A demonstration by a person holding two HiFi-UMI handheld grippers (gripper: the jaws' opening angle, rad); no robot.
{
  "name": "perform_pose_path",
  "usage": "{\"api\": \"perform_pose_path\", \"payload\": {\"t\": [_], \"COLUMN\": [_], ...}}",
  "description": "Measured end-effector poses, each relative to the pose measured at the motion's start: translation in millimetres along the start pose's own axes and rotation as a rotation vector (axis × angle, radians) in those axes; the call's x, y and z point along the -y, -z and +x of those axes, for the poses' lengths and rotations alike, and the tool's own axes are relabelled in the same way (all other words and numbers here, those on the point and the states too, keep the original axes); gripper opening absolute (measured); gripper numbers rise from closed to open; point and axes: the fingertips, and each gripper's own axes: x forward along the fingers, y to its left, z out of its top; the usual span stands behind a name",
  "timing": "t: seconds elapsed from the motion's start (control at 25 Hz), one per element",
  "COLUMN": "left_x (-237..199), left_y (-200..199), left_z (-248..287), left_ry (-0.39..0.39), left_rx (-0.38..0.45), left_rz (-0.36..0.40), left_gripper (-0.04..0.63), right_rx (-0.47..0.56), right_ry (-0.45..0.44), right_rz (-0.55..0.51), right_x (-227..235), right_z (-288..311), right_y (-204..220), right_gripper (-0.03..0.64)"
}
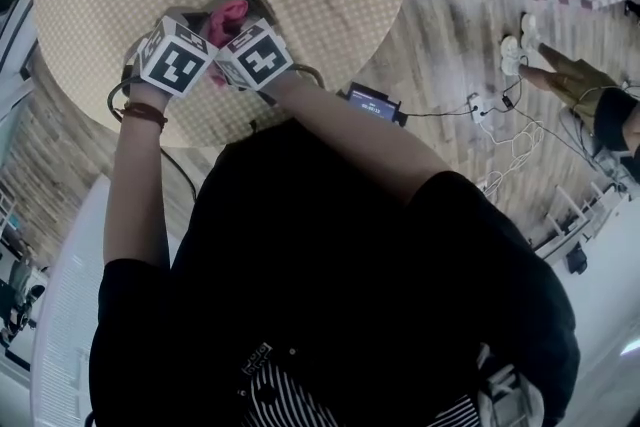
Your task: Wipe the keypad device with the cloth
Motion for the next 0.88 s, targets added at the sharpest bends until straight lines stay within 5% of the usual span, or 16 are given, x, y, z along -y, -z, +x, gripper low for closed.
{"api": "perform_pose_path", "payload": {"t": [0.32, 0.56, 0.68, 0.88], "left_x": [-1.2, -4.4, 10.2, -11.1], "left_y": [0.3, 2.5, 0.4, 4.3], "left_z": [3.5, -3.3, -13.3, -86.0], "left_ry": [-0.011, -0.038, -0.012, -0.050], "left_rx": [0.028, 0.168, 0.310, 0.627], "left_rz": [0.004, -0.074, -0.128, -0.419], "left_gripper": [0.005, 0.005, 0.005, 0.005], "right_rx": [-0.049, -0.068, -0.028, 0.115], "right_ry": [0.053, 0.068, 0.081, 0.115], "right_rz": [0.063, -0.048, -0.007, -0.056], "right_x": [11.6, -3.6, -14.2, -49.1], "right_z": [13.7, 2.5, -30.6, -76.5], "right_y": [48.1, 27.0, 15.7, -21.4], "right_gripper": [0.067, 0.066, 0.067, 0.067]}}
